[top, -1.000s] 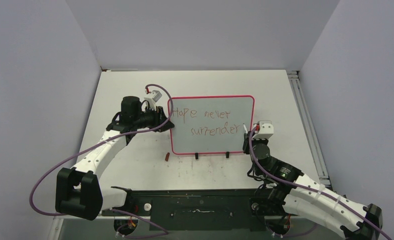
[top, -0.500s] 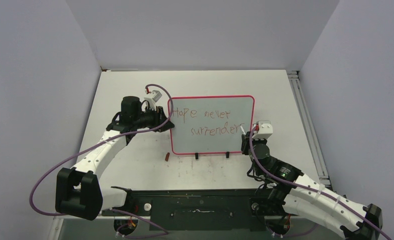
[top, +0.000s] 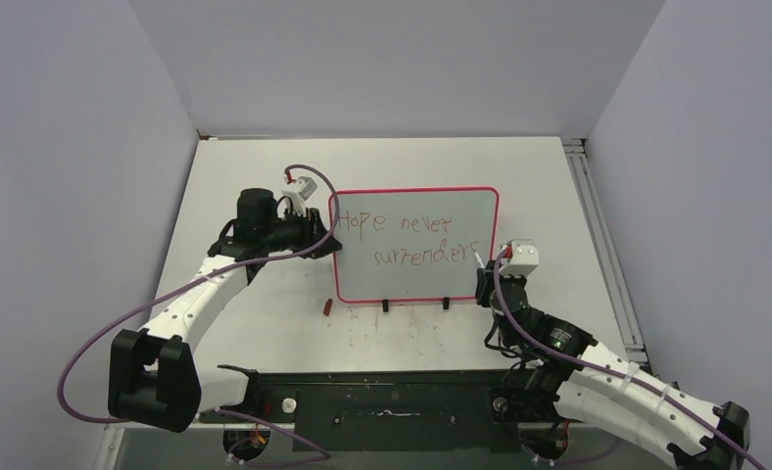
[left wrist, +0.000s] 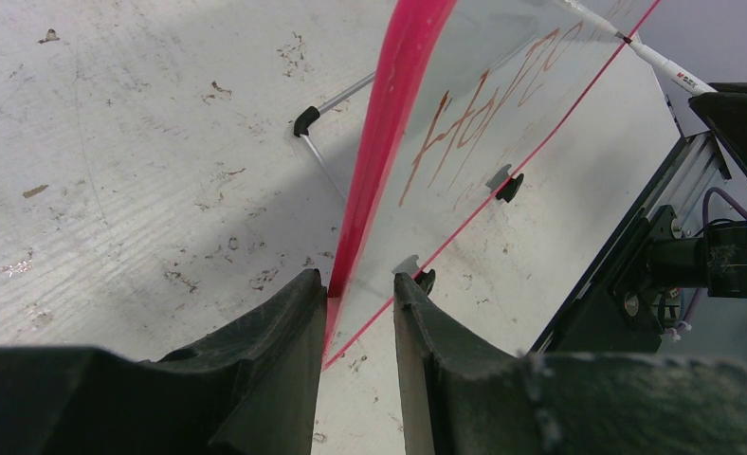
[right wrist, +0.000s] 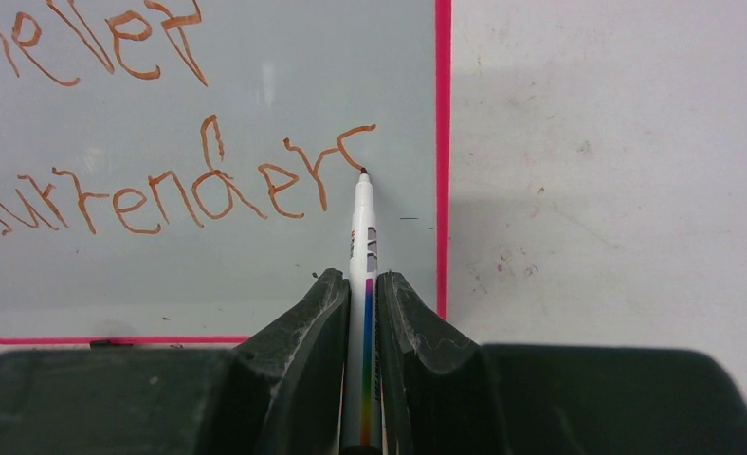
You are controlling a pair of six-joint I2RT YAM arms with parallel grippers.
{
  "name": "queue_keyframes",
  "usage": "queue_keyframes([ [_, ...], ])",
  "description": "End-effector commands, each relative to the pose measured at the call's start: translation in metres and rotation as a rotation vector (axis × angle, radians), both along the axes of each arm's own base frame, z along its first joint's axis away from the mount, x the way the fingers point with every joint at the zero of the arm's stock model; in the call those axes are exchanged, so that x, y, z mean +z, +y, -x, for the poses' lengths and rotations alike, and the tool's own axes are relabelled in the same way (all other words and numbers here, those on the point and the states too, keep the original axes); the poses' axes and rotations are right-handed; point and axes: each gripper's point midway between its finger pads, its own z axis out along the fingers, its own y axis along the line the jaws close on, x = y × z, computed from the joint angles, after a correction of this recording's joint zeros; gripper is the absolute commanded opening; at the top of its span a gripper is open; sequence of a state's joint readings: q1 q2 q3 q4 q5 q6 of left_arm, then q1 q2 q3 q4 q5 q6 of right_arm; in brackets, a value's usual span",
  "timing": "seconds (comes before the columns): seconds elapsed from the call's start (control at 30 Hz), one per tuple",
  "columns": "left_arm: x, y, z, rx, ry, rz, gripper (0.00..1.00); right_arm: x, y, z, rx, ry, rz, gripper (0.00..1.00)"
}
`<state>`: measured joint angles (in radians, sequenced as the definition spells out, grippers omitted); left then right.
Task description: Write a sentence on the whiteboard
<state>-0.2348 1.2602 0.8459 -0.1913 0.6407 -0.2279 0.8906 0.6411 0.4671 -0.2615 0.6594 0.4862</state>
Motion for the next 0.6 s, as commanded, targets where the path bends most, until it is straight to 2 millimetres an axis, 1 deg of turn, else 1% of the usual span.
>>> queue_keyframes([
  [0.0,0.016,-0.004,0.001,-0.019,-0.051,0.019,0.3,0.002,-0.011,-0.002,-0.067,0.0,0.003,0.05],
  [0.3,0.016,-0.004,0.001,-0.02,-0.051,0.02,0.3,-0.002,-0.01,0.001,-0.069,0.024,-0.005,0.05],
  [0.57,0.016,-0.004,0.002,-0.021,-0.051,0.02,0.3,-0.004,-0.001,0.001,-0.019,0.032,0.003,0.05],
])
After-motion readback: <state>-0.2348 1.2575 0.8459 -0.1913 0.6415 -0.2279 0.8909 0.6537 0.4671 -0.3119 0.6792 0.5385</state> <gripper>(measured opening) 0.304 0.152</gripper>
